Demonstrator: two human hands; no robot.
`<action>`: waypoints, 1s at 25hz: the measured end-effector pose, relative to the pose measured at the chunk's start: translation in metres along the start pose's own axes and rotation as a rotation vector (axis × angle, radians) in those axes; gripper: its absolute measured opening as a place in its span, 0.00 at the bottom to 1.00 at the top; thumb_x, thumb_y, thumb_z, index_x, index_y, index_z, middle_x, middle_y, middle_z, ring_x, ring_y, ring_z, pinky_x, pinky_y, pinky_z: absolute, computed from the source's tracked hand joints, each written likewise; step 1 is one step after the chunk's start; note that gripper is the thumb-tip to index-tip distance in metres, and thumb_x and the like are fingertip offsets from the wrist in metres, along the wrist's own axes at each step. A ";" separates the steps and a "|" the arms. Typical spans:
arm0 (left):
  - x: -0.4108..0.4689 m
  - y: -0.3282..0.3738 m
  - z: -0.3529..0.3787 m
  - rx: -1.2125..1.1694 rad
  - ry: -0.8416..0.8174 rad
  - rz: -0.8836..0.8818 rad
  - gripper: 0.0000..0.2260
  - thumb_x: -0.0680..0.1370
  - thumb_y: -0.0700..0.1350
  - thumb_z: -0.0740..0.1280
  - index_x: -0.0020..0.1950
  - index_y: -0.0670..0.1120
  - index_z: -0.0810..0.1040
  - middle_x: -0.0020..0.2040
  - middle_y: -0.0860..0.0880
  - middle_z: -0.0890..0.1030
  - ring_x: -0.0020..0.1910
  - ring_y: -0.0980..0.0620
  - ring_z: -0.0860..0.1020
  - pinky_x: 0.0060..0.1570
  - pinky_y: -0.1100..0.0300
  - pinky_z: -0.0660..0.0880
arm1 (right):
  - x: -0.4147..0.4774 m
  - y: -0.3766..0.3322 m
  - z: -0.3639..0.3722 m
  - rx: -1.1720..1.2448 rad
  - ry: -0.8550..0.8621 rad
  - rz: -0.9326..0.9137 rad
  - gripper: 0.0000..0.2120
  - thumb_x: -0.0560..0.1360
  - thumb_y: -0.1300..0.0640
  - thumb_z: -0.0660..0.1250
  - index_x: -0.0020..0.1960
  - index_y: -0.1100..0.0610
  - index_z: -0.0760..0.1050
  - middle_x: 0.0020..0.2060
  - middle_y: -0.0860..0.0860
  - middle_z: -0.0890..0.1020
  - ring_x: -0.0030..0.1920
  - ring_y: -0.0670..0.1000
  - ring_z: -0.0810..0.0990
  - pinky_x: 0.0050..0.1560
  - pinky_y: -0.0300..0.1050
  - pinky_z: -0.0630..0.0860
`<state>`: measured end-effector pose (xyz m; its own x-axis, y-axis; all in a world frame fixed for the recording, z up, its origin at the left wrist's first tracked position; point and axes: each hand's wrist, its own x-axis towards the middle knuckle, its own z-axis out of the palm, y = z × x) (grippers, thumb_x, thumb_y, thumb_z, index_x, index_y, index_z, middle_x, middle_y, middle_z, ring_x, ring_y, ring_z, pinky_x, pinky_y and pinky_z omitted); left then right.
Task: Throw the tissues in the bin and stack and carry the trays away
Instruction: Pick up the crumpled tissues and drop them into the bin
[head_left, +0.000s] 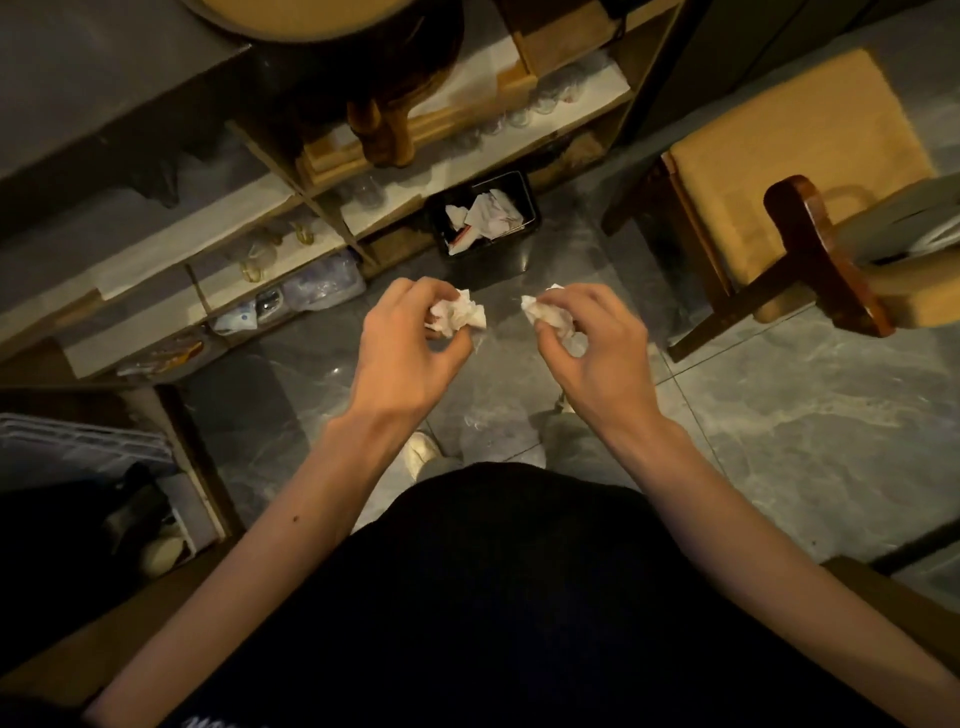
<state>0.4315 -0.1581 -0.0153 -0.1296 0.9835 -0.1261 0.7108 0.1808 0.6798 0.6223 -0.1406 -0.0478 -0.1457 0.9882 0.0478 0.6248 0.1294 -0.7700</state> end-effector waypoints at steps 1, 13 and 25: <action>0.012 0.013 0.013 0.017 0.004 -0.032 0.11 0.72 0.43 0.72 0.53 0.44 0.80 0.49 0.46 0.77 0.45 0.54 0.75 0.46 0.64 0.74 | 0.014 0.016 -0.012 0.003 -0.038 0.009 0.10 0.75 0.60 0.70 0.56 0.58 0.81 0.50 0.51 0.80 0.49 0.41 0.75 0.51 0.26 0.67; 0.139 0.033 0.107 -0.003 -0.018 -0.069 0.13 0.73 0.45 0.71 0.57 0.48 0.77 0.52 0.49 0.75 0.47 0.63 0.73 0.49 0.67 0.74 | 0.155 0.122 -0.028 -0.055 -0.184 0.019 0.12 0.76 0.57 0.68 0.59 0.56 0.79 0.53 0.52 0.77 0.53 0.44 0.75 0.51 0.25 0.65; 0.289 -0.144 0.189 0.001 -0.232 -0.103 0.14 0.73 0.40 0.73 0.57 0.46 0.76 0.55 0.45 0.78 0.48 0.56 0.77 0.43 0.78 0.70 | 0.215 0.199 0.142 0.021 -0.119 0.303 0.13 0.76 0.61 0.67 0.61 0.58 0.79 0.55 0.55 0.77 0.54 0.53 0.78 0.54 0.46 0.74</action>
<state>0.4224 0.1001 -0.2860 -0.0392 0.9332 -0.3572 0.7028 0.2799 0.6540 0.6063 0.0854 -0.2806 -0.0451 0.9648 -0.2590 0.6378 -0.1717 -0.7508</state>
